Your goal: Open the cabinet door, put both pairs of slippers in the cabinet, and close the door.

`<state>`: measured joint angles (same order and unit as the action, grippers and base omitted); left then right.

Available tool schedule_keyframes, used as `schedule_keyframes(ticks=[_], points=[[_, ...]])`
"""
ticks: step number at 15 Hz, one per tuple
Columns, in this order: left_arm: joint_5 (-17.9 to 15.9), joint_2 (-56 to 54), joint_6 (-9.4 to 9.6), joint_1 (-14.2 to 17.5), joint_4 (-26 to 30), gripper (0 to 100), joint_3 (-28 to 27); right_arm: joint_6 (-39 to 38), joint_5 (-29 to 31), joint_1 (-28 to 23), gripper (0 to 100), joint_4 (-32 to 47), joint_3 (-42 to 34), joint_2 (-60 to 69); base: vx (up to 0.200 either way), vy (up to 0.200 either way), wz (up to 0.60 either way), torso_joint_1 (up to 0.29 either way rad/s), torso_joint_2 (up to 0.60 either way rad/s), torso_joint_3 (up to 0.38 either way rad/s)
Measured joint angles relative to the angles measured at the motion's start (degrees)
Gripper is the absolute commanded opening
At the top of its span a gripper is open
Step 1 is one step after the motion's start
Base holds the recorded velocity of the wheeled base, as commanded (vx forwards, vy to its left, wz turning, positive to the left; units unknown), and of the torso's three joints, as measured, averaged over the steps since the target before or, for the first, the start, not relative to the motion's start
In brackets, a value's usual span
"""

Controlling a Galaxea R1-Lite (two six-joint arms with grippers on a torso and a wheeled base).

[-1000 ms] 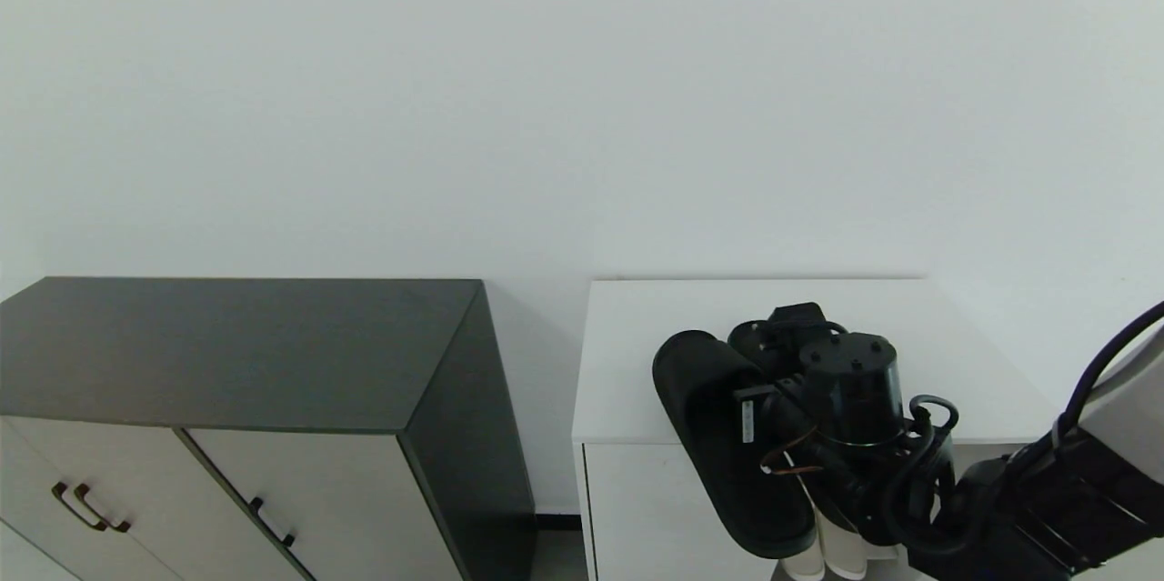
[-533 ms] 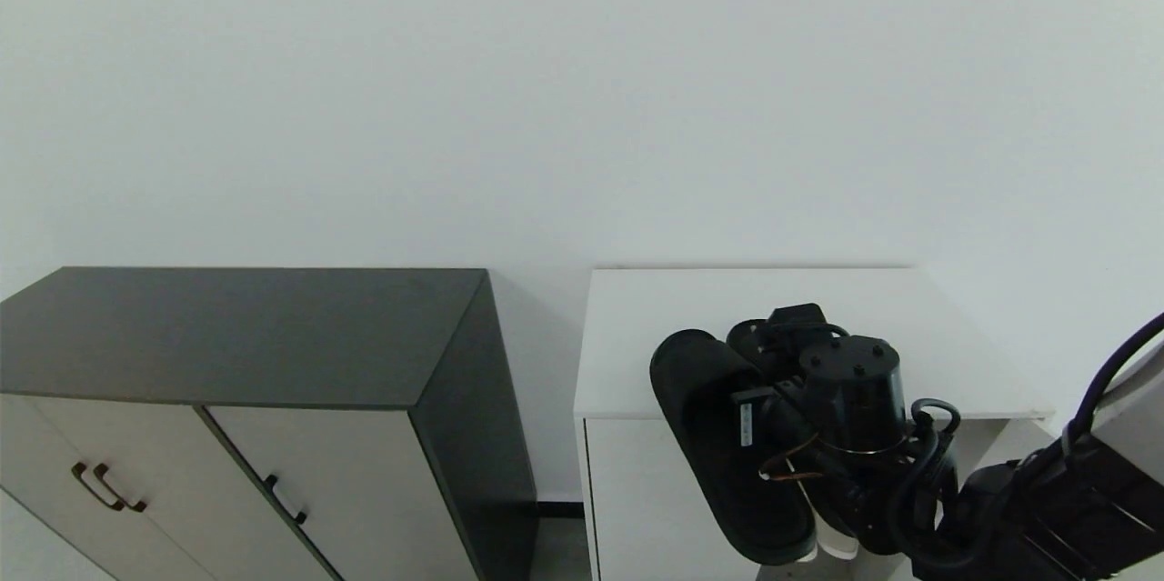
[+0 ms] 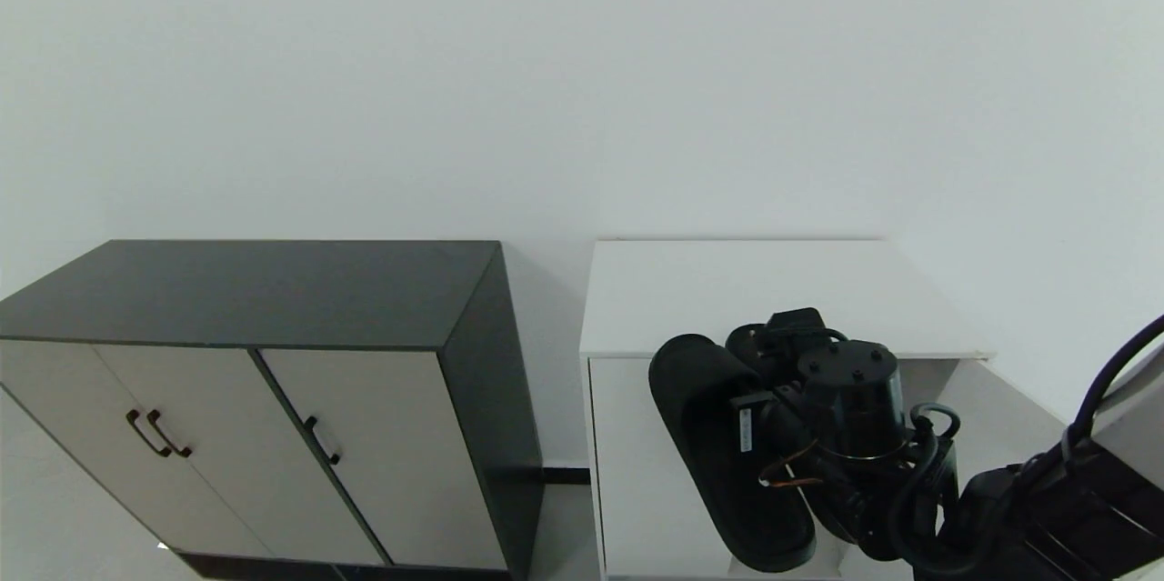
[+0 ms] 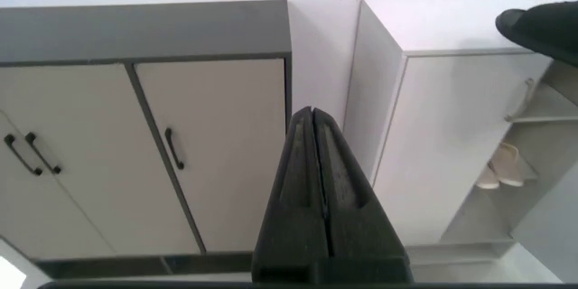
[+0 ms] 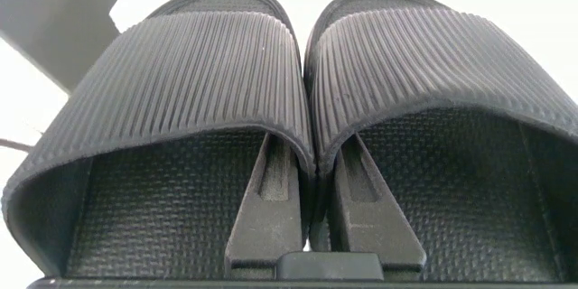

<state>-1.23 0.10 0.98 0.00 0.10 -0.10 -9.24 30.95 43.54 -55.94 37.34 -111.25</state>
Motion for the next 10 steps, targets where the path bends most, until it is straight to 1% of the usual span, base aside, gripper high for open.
schedule_keyframes(ticks=[6,9,10], points=[[0.0,0.0,0.0,0.0,0.0,0,0.0,0.0,0.0,0.5,0,-0.2,-0.7,0.1,0.0,0.0,0.0,0.0,0.0,0.0],[0.0,0.0,0.0,0.0,0.0,0,0.0,0.2,0.0,0.6,0,-1.7,-1.1,0.1,0.0,0.0,0.0,0.0,0.0,0.0],[0.0,0.0,0.0,0.0,0.0,0,0.0,0.2,0.0,0.5,0,-1.7,-1.2,0.1,0.0,-0.2,0.0,0.007,0.01,-0.002]])
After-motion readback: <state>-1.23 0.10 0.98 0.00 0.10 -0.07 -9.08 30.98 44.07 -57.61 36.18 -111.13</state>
